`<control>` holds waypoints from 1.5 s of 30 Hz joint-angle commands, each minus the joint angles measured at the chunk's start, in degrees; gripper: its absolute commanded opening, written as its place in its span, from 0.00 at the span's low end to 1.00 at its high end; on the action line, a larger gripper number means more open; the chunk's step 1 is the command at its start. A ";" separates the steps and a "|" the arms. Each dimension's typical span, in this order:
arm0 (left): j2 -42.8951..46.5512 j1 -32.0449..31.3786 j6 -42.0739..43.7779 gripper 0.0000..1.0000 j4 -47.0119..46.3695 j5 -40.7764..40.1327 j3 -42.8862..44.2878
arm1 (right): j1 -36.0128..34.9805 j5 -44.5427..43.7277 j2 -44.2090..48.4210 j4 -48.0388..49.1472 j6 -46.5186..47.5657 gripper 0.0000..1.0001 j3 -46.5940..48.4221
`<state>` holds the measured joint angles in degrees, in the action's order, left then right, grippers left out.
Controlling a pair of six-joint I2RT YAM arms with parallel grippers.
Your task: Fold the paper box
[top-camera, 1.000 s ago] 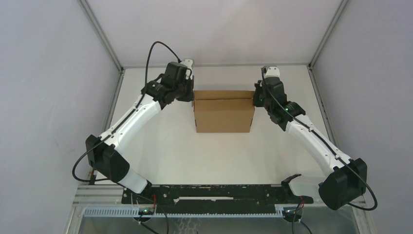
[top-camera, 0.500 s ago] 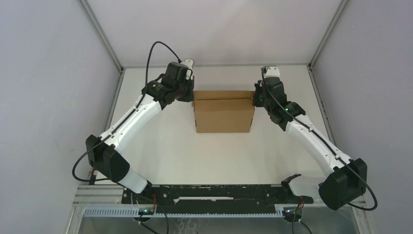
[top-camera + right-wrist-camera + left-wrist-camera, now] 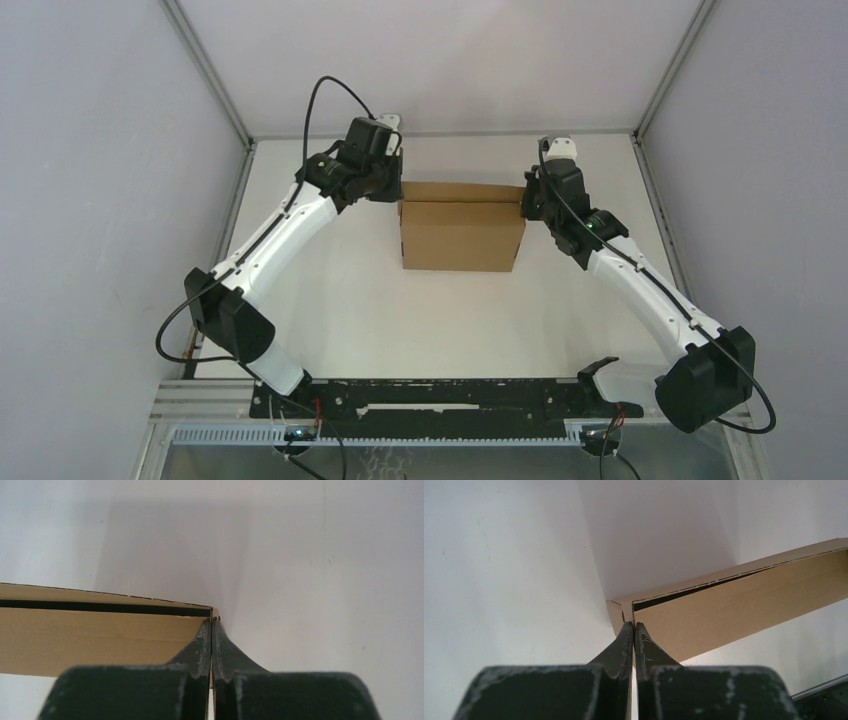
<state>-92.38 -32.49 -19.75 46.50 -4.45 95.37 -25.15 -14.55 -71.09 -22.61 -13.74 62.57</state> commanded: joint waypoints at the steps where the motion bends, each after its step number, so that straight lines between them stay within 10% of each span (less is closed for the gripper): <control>1: -0.50 -1.95 -3.31 0.03 -1.98 3.70 3.54 | -1.59 4.78 -0.19 -4.00 -0.29 0.00 -1.40; 45: 0.96 -3.16 -9.38 0.03 -3.82 1.29 -1.74 | -2.78 4.11 -0.27 -4.02 -1.16 0.00 -1.40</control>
<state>-93.62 -32.80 -26.24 47.72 -7.25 95.55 -25.76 -14.52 -71.02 -22.63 -13.80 62.54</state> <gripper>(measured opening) 0.030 0.007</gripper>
